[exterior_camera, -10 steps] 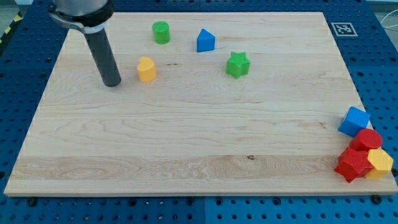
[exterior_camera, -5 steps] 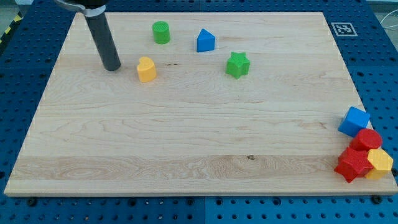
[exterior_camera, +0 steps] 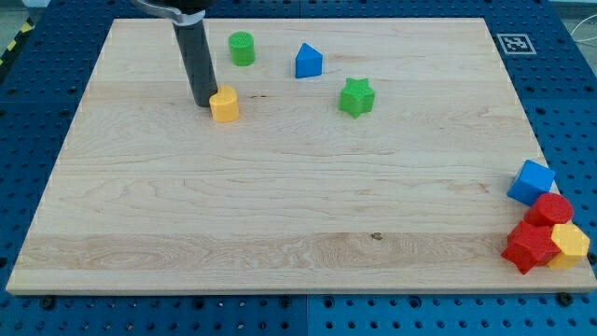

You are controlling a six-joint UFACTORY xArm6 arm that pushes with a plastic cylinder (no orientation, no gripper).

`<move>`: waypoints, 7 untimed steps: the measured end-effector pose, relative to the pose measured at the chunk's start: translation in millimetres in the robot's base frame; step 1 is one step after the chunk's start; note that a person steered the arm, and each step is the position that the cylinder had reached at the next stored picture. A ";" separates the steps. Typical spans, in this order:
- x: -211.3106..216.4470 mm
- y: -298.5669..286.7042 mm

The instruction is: Slide the yellow heart to the center

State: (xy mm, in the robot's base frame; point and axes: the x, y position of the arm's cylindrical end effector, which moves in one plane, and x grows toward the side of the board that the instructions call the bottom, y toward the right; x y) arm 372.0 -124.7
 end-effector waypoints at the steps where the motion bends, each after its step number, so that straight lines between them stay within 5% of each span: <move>1: 5.3 9.5; 7: 42.4 98.6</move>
